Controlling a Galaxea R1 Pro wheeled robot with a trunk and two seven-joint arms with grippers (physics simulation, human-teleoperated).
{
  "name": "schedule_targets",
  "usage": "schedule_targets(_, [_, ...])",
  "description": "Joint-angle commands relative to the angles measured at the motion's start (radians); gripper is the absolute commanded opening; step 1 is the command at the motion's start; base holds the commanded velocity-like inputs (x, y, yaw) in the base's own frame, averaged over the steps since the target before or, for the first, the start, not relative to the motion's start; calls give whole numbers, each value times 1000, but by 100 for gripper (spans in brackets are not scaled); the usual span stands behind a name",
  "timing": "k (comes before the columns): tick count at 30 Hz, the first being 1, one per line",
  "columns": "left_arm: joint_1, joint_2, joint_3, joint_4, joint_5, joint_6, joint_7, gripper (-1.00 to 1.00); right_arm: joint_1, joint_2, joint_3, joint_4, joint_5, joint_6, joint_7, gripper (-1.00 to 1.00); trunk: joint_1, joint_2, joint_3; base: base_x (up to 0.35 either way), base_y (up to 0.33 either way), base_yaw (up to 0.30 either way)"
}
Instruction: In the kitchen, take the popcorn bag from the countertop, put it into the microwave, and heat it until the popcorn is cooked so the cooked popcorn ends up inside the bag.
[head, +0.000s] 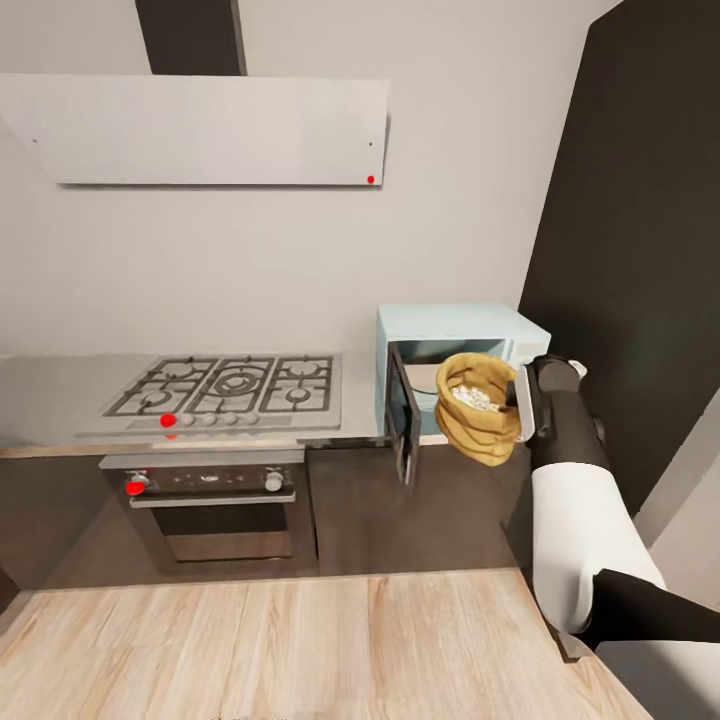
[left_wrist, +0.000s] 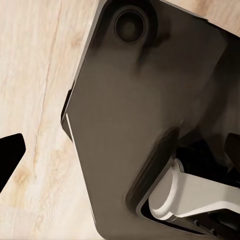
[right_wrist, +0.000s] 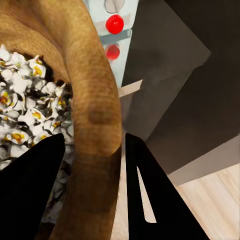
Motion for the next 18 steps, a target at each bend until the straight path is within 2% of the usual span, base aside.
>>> schedule_targets(1, [0,-1,4,-2,2,-1,2,100,-1,0,-2,-4,3,4,1,-100,0,-1,-1,0,0,84])
schedule_targets(5, [0,-1,3,-2,2,-1,2,100,-1,-1,-2,-8,3,4,1,-100,0,-1,-1,0,-38,23])
schedule_targets(13, [0,-2,2,-4,0,-1,2,100,-1,-3,-2,-8,3,4,-1,-100,0,-1,-1,0,-248,1])
schedule_targets(18, [0,-1,3,-3,1,-1,2,100,-1,1,1,-8,3,4,-1,-100,0,-1,-1,0,-44,0])
